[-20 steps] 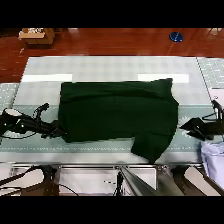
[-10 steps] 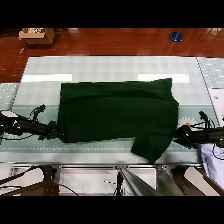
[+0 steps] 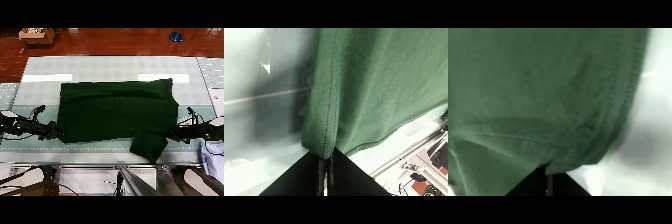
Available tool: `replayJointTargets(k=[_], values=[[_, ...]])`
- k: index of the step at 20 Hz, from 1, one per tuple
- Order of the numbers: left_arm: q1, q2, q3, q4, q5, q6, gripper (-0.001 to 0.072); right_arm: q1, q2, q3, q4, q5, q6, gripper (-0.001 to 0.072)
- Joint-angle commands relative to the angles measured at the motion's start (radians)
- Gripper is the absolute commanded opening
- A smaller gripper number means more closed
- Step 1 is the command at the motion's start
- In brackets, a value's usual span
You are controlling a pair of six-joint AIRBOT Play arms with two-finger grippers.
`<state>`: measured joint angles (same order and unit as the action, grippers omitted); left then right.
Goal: Fold the shirts.
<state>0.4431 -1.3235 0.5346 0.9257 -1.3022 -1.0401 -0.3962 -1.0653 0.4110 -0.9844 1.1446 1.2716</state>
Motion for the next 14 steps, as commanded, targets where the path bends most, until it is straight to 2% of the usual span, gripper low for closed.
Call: replayJointTargets(k=[1, 4, 8, 10, 14], values=[[0.001, 0.001, 0.029, -0.016, -0.052, 0.008, 0.0021, 0.035, 0.051, 0.053, 0.034, 0.089, -0.036, 0.0028], [0.001, 0.035, 0.123, -0.089, -0.144, 0.033, 0.0021, 0.036, 0.156, 0.206, 0.043, 0.165, -0.037, 0.0028], [0.001, 0.152, 0.293, -0.269, -0.127, 0.032, 0.0020, 0.037, 0.201, 0.393, 0.088, 0.061, -0.010, 0.0028], [-0.005, 0.167, 0.371, -0.300, -0.056, -0.006, 0.0021, 0.037, 0.177, 0.428, 0.141, -0.052, -0.010, 0.0027], [-0.057, 0.148, 0.414, -0.299, 0.200, -0.080, 0.0021, 0.097, 0.034, 0.438, 0.223, -0.292, -0.018, 0.0027]])
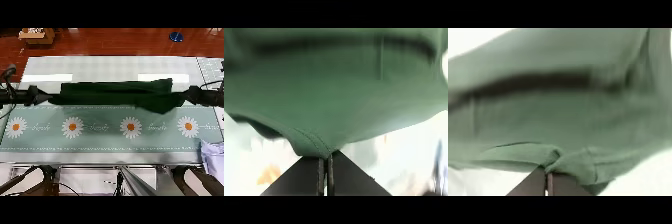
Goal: Fold the shirts.
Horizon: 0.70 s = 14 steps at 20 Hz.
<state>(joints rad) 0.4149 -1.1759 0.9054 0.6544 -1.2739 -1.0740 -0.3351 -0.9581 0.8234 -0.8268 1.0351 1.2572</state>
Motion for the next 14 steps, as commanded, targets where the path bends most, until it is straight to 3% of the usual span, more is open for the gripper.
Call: replayJointTargets(k=[1, 6, 10, 14], values=[[-0.047, -0.016, 0.043, -0.028, 0.201, -0.046, 0.0021, 0.067, -0.127, 0.030, 0.087, -0.244, -0.013, 0.0027], [-0.092, -0.175, 0.081, -0.027, 0.212, -0.046, 0.0021, 0.184, -0.426, 0.219, 0.095, -0.401, -0.029, 0.0027], [-0.092, -0.305, 0.148, -0.027, 0.212, -0.047, 0.0021, 0.189, -0.610, 0.405, 0.095, -0.396, -0.015, 0.0027], [-0.101, -0.412, 0.222, -0.027, 0.212, -0.050, 0.0021, 0.189, -0.689, 0.429, 0.073, -0.380, -0.016, 0.0027]])
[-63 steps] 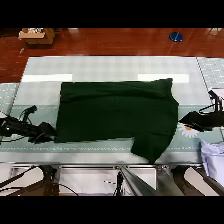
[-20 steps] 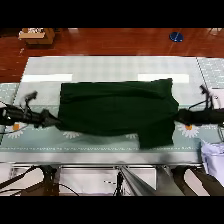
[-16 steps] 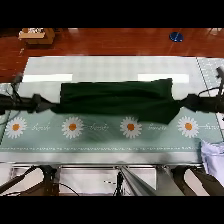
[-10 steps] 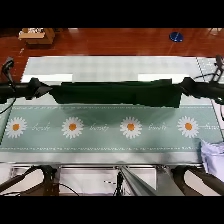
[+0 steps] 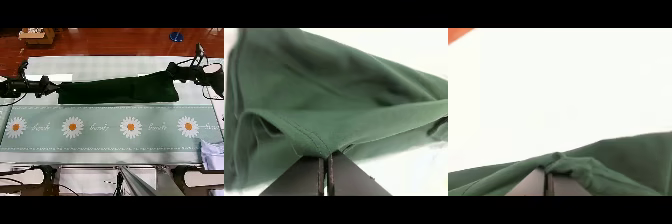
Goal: Fold the shirts.
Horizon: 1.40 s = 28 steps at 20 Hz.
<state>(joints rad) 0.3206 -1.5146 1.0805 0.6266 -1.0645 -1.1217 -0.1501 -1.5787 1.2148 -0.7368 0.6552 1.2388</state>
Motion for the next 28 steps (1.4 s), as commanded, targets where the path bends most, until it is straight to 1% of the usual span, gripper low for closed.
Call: replayJointTargets(k=[1, 3, 4, 5, 6, 7, 8, 9, 10, 11, 13, 14, 15, 16, 17, 18, 20, 22, 25, 28], values=[[-0.010, -0.093, 0.063, 0.000, 0.004, -0.002, 0.0021, 0.004, -0.082, 0.038, -0.035, 0.011, 0.003, 0.0027], [-0.016, -0.126, 0.093, -0.003, 0.003, -0.002, 0.0024, 0.004, -0.103, 0.038, -0.064, 0.023, 0.003, 0.0027], [-0.019, -0.137, 0.108, -0.014, 0.003, -0.002, 0.0057, 0.004, -0.112, 0.038, -0.073, 0.025, 0.003, 0.0028], [-0.022, -0.147, 0.122, -0.033, 0.003, -0.001, 0.0067, 0.004, -0.117, 0.038, -0.076, 0.026, 0.003, 0.0028], [-0.024, -0.152, 0.135, -0.041, 0.008, 0.003, 0.0118, 0.004, -0.120, 0.038, -0.075, 0.026, 0.002, 0.0030], [-0.025, -0.153, 0.150, -0.040, 0.021, 0.007, 0.0341, 0.003, -0.119, 0.038, -0.075, 0.023, -0.001, 0.0091], [-0.022, -0.153, 0.164, -0.040, 0.039, 0.007, 0.0573, 0.002, -0.111, 0.038, -0.073, 0.023, -0.003, 0.0219], [-0.013, -0.153, 0.185, -0.037, 0.045, 0.011, 0.0679, -0.006, -0.096, 0.038, -0.074, 0.027, -0.012, 0.0299], [0.002, -0.153, 0.212, -0.014, 0.044, 0.010, 0.0689, -0.021, -0.070, 0.038, -0.076, 0.028, -0.017, 0.0362], [0.019, -0.151, 0.240, 0.019, 0.042, 0.009, 0.0689, -0.039, -0.037, 0.038, -0.080, 0.030, -0.024, 0.0383], [0.063, -0.143, 0.296, 0.055, 0.007, 0.009, 0.0689, -0.092, 0.047, 0.038, -0.146, 0.037, -0.024, 0.0383], [0.083, -0.140, 0.319, 0.055, -0.027, 0.004, 0.0688, -0.122, 0.090, 0.038, -0.225, 0.054, -0.011, 0.0383], [0.100, -0.135, 0.336, 0.055, -0.065, -0.023, 0.0687, -0.151, 0.121, 0.038, -0.324, 0.082, 0.037, 0.0383], [0.111, -0.130, 0.341, 0.055, -0.097, -0.050, 0.0686, -0.183, 0.139, 0.038, -0.442, 0.131, 0.117, 0.0383], [0.112, -0.126, 0.340, 0.058, -0.126, -0.053, 0.0684, -0.212, 0.142, 0.038, -0.524, 0.192, 0.169, 0.0435], [0.109, -0.126, 0.340, 0.059, -0.155, -0.050, 0.0675, -0.242, 0.133, 0.038, -0.556, 0.257, 0.190, 0.0494], [0.096, -0.126, 0.340, 0.059, -0.170, -0.050, 0.0606, -0.298, 0.089, 0.038, -0.479, 0.356, 0.185, 0.0596], [0.084, -0.126, 0.340, 0.058, -0.170, -0.050, 0.0606, -0.332, 0.024, 0.038, -0.296, 0.423, 0.120, 0.0597], [0.060, -0.126, 0.340, 0.058, -0.179, -0.049, 0.0606, -0.319, -0.079, 0.038, -0.056, 0.441, 0.062, 0.0597], [0.031, -0.126, 0.340, 0.059, -0.178, -0.050, 0.0606, -0.261, -0.162, 0.038, 0.032, 0.437, 0.025, 0.0597]])
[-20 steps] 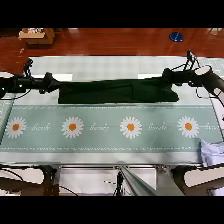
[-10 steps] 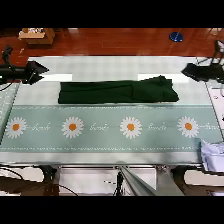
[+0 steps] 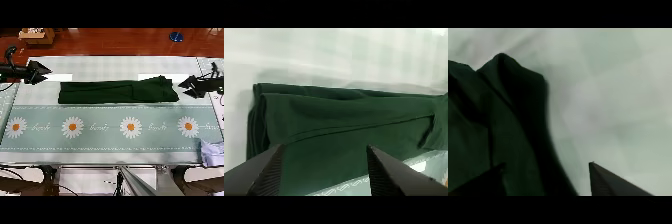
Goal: Fold the shirts.
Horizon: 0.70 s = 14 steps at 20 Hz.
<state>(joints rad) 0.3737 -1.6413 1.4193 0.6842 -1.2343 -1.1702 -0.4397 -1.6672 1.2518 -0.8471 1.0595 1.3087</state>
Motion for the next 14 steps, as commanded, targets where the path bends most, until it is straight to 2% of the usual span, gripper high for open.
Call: replayJointTargets(k=[1, 7, 8, 10, 11, 12, 13, 14], values=[[-0.031, 0.000, 0.002, 0.001, -0.009, -0.002, 0.0606, 0.051, -0.095, 0.001, 0.163, 0.032, -0.064, 0.0599], [-0.062, 0.000, 0.002, 0.000, -0.009, -0.002, 0.0606, 0.186, -0.158, 0.001, 0.221, -0.010, -0.069, 0.0585], [-0.063, 0.000, 0.002, 0.000, -0.010, -0.002, 0.0606, 0.201, -0.157, 0.001, 0.239, -0.008, -0.071, 0.0521], [-0.064, 0.001, 0.002, -0.003, -0.013, -0.002, 0.0586, 0.213, -0.146, 0.009, 0.297, 0.012, -0.094, 0.0075], [-0.064, 0.001, 0.002, -0.011, -0.028, -0.002, 0.0364, 0.210, -0.129, 0.022, 0.308, 0.039, -0.109, 0.0029], [-0.064, 0.001, 0.002, -0.026, -0.051, -0.002, 0.0174, 0.205, -0.105, 0.035, 0.304, 0.065, -0.125, 0.0029], [-0.067, 0.001, 0.002, -0.047, -0.077, -0.002, 0.0082, 0.200, -0.070, 0.045, 0.299, 0.084, -0.125, 0.0028], [-0.071, 0.001, 0.002, -0.069, -0.098, -0.001, 0.0045, 0.195, -0.030, 0.049, 0.293, 0.093, -0.124, 0.0028]])
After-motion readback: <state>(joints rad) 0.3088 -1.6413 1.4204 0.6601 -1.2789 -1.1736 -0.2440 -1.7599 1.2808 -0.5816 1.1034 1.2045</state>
